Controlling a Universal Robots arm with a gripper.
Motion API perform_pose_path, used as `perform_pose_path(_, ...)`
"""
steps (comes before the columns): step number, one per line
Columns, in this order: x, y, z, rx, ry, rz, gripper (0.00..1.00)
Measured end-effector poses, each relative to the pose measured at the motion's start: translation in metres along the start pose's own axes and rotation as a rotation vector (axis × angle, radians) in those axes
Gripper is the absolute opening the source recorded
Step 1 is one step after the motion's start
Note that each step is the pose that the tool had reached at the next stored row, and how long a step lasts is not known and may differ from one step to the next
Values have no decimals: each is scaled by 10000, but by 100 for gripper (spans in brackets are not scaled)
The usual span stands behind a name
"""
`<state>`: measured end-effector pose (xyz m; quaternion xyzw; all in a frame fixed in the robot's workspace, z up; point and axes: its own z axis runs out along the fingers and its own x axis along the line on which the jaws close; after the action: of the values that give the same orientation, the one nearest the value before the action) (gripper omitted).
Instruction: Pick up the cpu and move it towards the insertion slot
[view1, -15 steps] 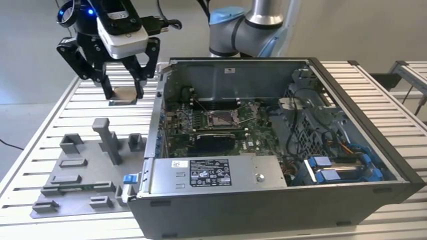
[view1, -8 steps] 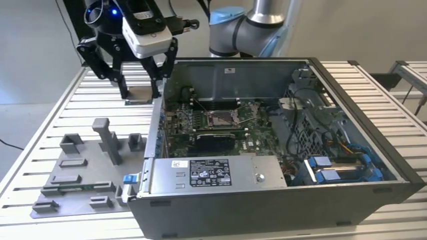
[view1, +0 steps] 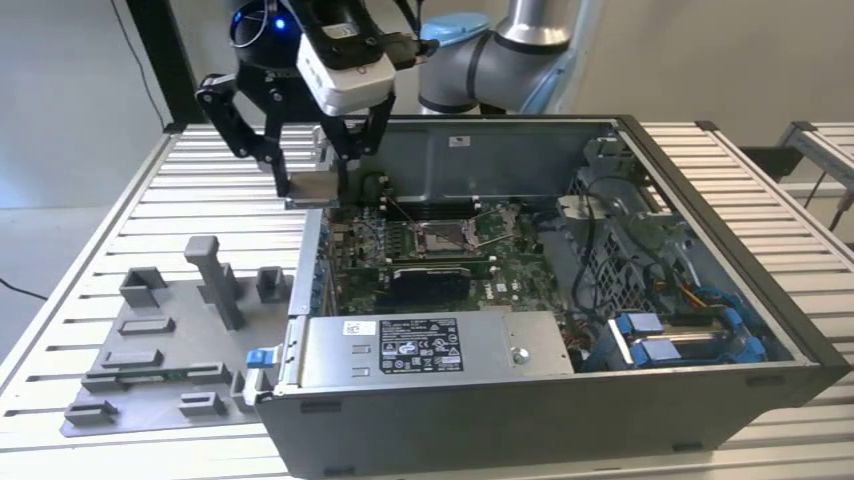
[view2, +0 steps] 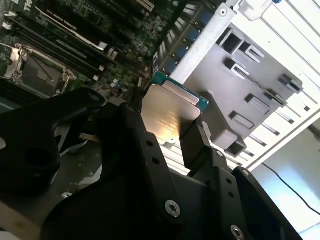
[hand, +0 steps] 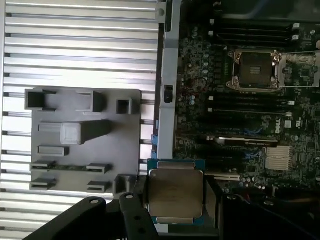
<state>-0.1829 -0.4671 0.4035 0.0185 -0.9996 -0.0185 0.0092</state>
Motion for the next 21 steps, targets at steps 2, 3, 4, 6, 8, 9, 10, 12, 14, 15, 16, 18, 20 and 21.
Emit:
perform_pose_path(2, -69, -3, -1, 0, 0, -1, 0)
perform_pose_path(3, -101, -4, -2, 0, 0, 0, 0)
perform_pose_path(4, -137, -5, -3, 0, 1, 0, 0)
perform_pose_path(6, -202, -8, -4, 0, 1, 0, 0)
perform_pose_path(8, -268, -10, -5, 0, 1, -1, 0)
perform_pose_path(9, -303, -11, -5, -1, 2, 0, 0)
perform_pose_path(10, -336, -12, -6, 0, 2, 0, 0)
perform_pose_path(12, -399, -15, -8, 0, 3, 0, 0)
perform_pose_path(14, -456, -17, -9, 0, 2, 0, 0)
perform_pose_path(15, -483, -18, -9, 0, 2, 0, 0)
perform_pose_path(16, -518, -19, -10, 0, 2, 0, 0)
perform_pose_path(18, -597, -22, -12, 0, 3, 0, 0)
perform_pose_path(20, -686, -25, -13, 1, 3, 0, 0)
perform_pose_path(21, -735, -27, -14, 0, 2, 0, 0)
